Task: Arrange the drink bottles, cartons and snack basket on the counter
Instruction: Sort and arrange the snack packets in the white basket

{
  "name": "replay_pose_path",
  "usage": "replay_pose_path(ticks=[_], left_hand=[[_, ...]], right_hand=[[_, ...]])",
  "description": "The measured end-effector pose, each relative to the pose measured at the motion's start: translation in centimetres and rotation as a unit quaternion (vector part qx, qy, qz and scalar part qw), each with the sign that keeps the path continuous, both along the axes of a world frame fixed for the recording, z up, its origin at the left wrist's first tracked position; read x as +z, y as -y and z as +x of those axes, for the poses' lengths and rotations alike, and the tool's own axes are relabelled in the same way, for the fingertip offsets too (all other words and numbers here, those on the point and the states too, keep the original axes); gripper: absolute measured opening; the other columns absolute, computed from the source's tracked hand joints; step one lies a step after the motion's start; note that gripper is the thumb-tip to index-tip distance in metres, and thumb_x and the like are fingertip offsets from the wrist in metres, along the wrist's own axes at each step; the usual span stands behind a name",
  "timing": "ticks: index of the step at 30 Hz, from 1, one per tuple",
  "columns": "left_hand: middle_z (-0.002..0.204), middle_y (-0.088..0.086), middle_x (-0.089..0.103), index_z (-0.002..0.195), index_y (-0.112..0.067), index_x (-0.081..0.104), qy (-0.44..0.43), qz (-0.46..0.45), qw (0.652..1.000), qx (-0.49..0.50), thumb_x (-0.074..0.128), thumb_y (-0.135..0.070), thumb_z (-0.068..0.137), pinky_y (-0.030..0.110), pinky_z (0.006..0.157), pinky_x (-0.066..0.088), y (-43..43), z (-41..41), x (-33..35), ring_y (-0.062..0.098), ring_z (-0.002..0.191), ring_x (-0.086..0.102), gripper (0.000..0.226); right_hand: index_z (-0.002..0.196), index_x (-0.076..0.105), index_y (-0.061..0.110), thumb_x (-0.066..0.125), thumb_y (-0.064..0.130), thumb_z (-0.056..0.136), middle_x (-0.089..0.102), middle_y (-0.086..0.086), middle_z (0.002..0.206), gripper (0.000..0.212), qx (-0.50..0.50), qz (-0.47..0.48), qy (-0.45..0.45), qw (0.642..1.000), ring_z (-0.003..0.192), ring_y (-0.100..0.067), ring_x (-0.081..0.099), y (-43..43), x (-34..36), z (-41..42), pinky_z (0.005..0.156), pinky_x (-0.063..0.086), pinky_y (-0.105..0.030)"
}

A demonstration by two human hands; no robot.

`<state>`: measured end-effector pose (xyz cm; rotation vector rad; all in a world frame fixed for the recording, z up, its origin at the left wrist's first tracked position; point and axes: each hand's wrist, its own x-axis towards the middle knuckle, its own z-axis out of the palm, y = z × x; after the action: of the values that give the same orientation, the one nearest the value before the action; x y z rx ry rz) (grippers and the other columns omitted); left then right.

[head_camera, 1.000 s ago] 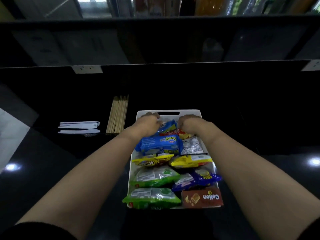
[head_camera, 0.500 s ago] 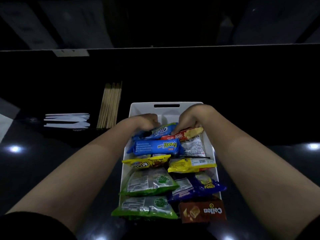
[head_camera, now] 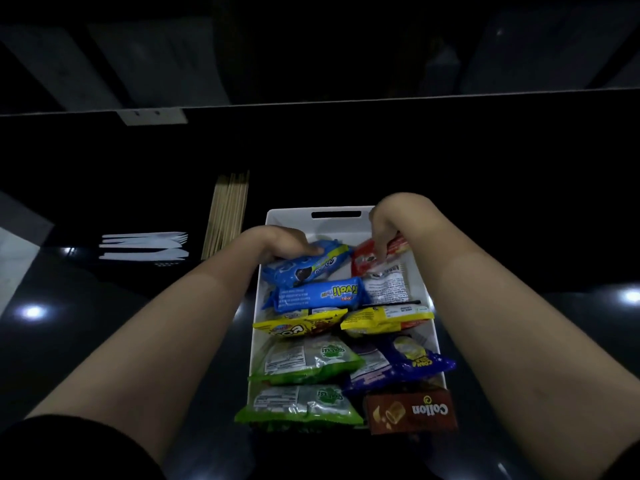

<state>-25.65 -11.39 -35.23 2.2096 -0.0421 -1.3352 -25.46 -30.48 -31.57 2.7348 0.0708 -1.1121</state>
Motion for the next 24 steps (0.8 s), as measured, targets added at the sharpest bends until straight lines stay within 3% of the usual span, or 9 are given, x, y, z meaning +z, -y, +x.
replay_pose_path(ticks=[2,4,7,10,13,17,21,24], left_hand=[[0.098,0.011,0.071,0.1,-0.01,0.063,0.015,-0.02,1.0,0.006,0.053,-0.044,0.095,0.03,0.069,0.055,-0.2,-0.2,0.0,0.023,0.084,0.069,0.035],[0.095,0.005,0.067,0.095,-0.016,0.059,0.075,-0.029,0.997,0.015,0.062,-0.043,0.09,0.027,0.064,0.053,-0.1,-0.3,0.1,0.018,0.081,0.065,0.027],[0.112,0.005,0.061,0.116,-0.016,0.053,0.182,0.01,0.983,-0.005,0.07,-0.044,0.083,0.033,0.081,0.051,0.8,-0.1,0.4,0.023,0.1,0.061,0.046],[0.129,0.005,0.056,0.133,-0.018,0.043,0.293,0.066,0.947,-0.112,0.071,-0.04,0.083,0.035,0.092,0.047,1.7,-0.2,0.6,0.025,0.114,0.055,0.062],[0.128,0.006,0.058,0.133,-0.021,0.045,0.382,0.102,0.893,-0.215,0.068,-0.033,0.085,0.034,0.087,0.048,1.7,-0.9,-0.1,0.025,0.111,0.057,0.055],[0.132,0.008,0.055,0.135,-0.024,0.042,0.382,0.071,0.885,-0.255,0.065,-0.028,0.089,0.038,0.093,0.047,1.0,-2.0,-1.4,0.026,0.118,0.054,0.052],[0.136,0.01,0.051,0.14,-0.021,0.037,0.402,0.054,0.886,-0.225,0.064,-0.022,0.088,0.038,0.099,0.044,0.8,-2.1,-1.6,0.027,0.123,0.049,0.059],[0.134,0.007,0.052,0.136,-0.021,0.045,0.429,0.066,0.874,-0.217,0.06,-0.012,0.088,0.032,0.095,0.041,0.7,-1.8,-1.8,0.025,0.121,0.05,0.051]], right_hand=[[0.134,0.05,0.008,0.072,0.023,0.085,0.058,-0.01,0.121,0.055,-0.058,0.004,0.029,0.998,0.116,-0.03,0.056,0.3,0.7,0.4,0.098,0.046,-0.04],[0.139,0.045,0.015,0.071,0.023,0.085,0.055,-0.01,0.13,0.06,-0.084,0.018,0.116,0.989,0.121,-0.031,0.052,0.5,1.3,0.6,0.098,0.044,-0.04],[0.139,0.036,0.022,0.07,0.025,0.085,0.056,-0.013,0.129,0.065,-0.076,0.107,0.217,0.967,0.114,-0.034,0.057,0.5,1.4,0.7,0.087,0.047,-0.04],[0.127,0.043,0.023,0.068,0.025,0.085,0.061,-0.01,0.119,0.048,-0.049,0.21,0.241,0.946,0.102,-0.03,0.061,0.0,0.5,0.2,0.078,0.05,-0.037],[0.127,0.048,0.026,0.064,0.027,0.09,0.058,-0.007,0.125,0.04,-0.01,0.21,0.23,0.95,0.105,-0.028,0.059,0.0,-1.2,-0.2,0.085,0.049,-0.035],[0.129,0.05,0.028,0.064,0.028,0.091,0.059,-0.006,0.125,0.04,0.025,0.16,0.218,0.962,0.107,-0.027,0.059,0.6,-3.9,-0.6,0.088,0.049,-0.036],[0.134,0.046,0.027,0.068,0.014,0.085,0.056,-0.009,0.13,0.055,0.021,0.16,0.23,0.96,0.114,-0.03,0.057,0.7,-6.0,-1.0,0.091,0.048,-0.038],[0.138,0.045,0.026,0.063,0.014,0.089,0.049,-0.007,0.134,0.053,0.046,0.164,0.25,0.953,0.117,-0.03,0.054,0.6,-7.0,-1.3,0.094,0.048,-0.041]])
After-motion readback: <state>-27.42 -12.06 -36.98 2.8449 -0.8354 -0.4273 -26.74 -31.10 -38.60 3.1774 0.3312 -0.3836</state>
